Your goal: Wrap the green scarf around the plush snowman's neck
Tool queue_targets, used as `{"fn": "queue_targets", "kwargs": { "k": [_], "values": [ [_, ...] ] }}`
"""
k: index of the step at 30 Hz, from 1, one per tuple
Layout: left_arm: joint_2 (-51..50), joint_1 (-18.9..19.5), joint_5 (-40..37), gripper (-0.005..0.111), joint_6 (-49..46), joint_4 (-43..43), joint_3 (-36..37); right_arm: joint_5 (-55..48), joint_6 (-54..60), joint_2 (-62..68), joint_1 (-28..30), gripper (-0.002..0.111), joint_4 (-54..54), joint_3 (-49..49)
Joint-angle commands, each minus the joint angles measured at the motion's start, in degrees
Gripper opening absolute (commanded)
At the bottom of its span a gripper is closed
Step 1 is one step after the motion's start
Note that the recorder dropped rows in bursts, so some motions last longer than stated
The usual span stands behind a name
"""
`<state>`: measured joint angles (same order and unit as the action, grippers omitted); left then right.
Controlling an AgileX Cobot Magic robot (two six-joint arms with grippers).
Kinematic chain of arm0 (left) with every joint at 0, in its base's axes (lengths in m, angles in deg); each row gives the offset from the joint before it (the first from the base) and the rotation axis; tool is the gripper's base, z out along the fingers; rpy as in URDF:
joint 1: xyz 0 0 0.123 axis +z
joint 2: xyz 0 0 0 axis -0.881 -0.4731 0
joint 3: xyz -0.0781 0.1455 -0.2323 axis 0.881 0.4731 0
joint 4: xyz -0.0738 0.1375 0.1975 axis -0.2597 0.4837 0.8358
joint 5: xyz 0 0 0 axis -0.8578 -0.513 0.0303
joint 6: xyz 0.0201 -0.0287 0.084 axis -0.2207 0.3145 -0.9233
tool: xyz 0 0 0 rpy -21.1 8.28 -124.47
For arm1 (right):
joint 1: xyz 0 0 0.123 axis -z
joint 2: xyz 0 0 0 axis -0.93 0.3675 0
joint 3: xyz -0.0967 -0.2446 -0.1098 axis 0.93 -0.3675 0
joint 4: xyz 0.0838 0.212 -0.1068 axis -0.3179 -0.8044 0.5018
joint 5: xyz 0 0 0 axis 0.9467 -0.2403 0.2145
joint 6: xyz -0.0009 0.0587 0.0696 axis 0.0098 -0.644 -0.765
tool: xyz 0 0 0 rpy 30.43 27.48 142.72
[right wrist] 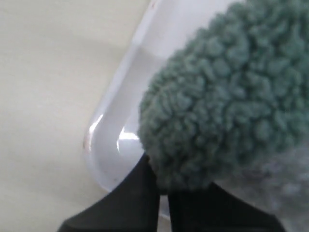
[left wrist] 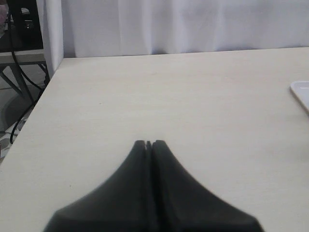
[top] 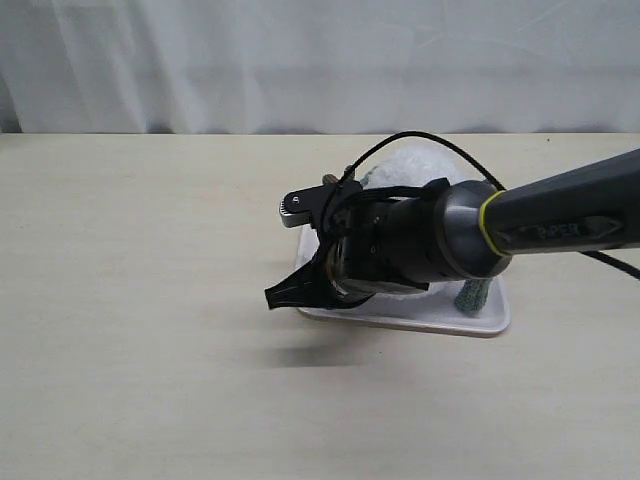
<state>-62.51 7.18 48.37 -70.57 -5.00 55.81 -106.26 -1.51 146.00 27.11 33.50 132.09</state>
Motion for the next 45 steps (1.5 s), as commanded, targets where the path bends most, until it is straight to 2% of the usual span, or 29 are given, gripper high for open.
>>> {"fn": "queue_targets", "kwargs": {
  "k": [1, 5, 11, 20, 35, 45],
  "values": [
    [0.1, -0.1, 1.8, 0.0, 0.0, -0.8, 0.1, -9.5, 16.9, -3.8, -0.1, 0.004, -11.5, 0.1],
    [0.1, -0.1, 1.8, 0.0, 0.0, -0.8, 0.1, -18.9, 25.2, -5.4, -0.1, 0.004, -15.3, 0.1],
    [0.1, -0.1, 1.8, 0.0, 0.0, -0.8, 0.1, -27.2, 27.8, -5.8, -0.1, 0.004, -15.5, -0.5],
    [0.1, -0.1, 1.8, 0.0, 0.0, -0.8, 0.1, -27.3, 28.4, -4.3, -0.1, 0.004, -12.7, -4.7],
    [0.1, -0.1, 1.8, 0.0, 0.0, -0.8, 0.1, -31.9, 28.2, -4.0, -0.1, 0.004, -6.6, -4.7],
    [0.1, -0.1, 1.8, 0.0, 0.0, -0.8, 0.1, -32.5, 31.6, -4.0, -0.1, 0.007, -7.6, -4.7]
  ]
}}
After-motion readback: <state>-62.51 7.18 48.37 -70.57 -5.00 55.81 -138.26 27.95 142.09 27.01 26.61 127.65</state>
